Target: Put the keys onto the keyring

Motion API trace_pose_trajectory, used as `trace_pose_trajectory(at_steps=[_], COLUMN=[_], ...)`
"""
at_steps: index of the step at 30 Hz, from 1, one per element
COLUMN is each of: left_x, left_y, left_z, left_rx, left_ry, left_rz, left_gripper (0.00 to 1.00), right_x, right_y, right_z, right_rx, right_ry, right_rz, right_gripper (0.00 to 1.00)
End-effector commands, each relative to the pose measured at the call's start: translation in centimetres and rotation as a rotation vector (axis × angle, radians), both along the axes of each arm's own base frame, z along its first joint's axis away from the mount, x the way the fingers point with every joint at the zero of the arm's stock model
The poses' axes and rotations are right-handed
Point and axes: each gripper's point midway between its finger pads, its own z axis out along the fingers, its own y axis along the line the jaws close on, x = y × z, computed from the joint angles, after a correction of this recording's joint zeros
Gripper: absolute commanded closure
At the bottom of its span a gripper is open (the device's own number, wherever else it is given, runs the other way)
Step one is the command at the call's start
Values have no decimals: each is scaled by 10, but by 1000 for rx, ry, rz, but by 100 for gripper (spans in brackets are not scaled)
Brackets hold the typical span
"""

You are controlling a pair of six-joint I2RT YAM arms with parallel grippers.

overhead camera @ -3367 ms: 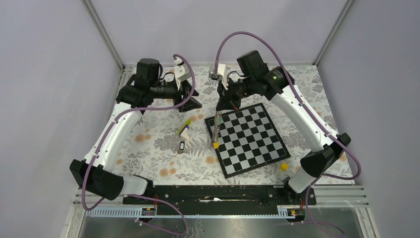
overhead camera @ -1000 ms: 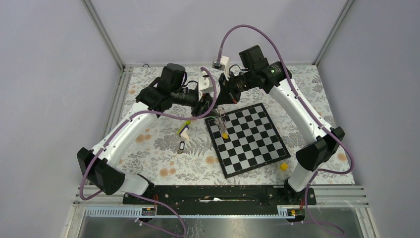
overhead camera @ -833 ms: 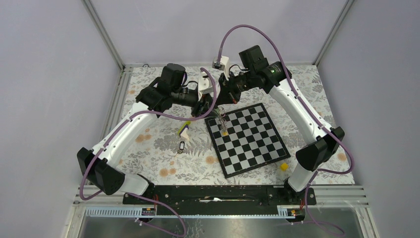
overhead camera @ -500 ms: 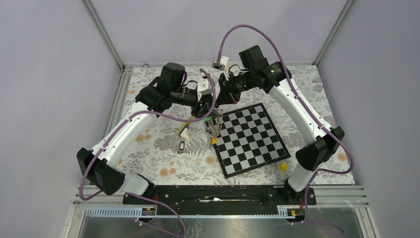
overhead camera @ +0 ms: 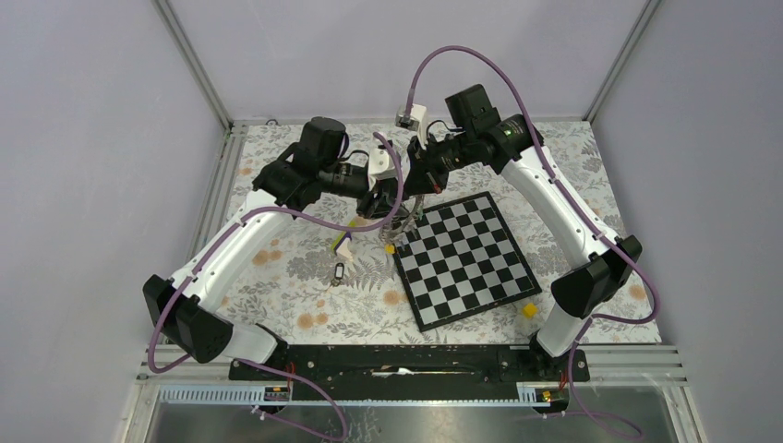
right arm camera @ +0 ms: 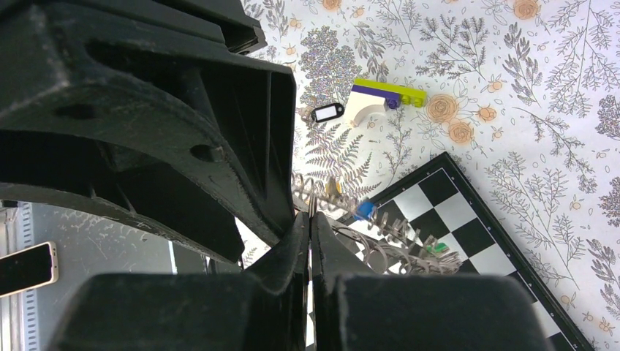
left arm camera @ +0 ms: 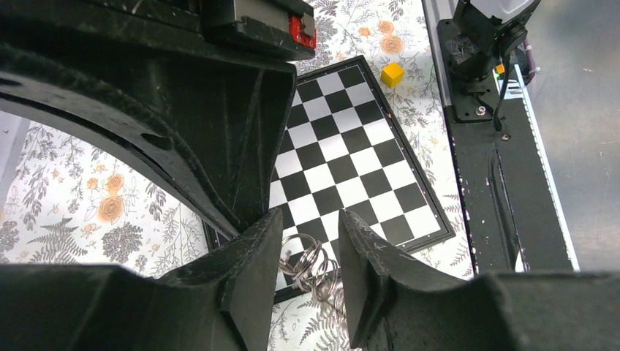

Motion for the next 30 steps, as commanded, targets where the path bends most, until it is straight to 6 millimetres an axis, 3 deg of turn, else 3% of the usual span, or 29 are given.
trace_pose_trajectory(at_steps=[1, 10, 17, 21, 26, 30], left_x=[9, 13, 20, 22, 24, 25], left_y=[-3, 10, 16, 18, 21, 20], left_z=[7, -14, -16, -13, -9, 6], left_rx=[-18, 94, 142, 157, 176, 163], left_ry=[-96, -220, -279, -303, -332, -351], left_rz=[-2, -38, -37, -35, -42, -36], left_gripper=[60, 48, 52, 61, 82, 98], right_x=[-5, -8, -8, -9, -9, -10], right_y=[3, 2, 3, 2, 2, 1], right_z=[11, 8, 7, 4, 3, 3], right_rx=[46, 40, 42, 38, 35, 32], right_ry=[12, 28, 34, 40, 41, 39], right_rz=[20, 22, 27, 28, 28, 28], right_gripper=[100, 100, 100, 100, 100, 100])
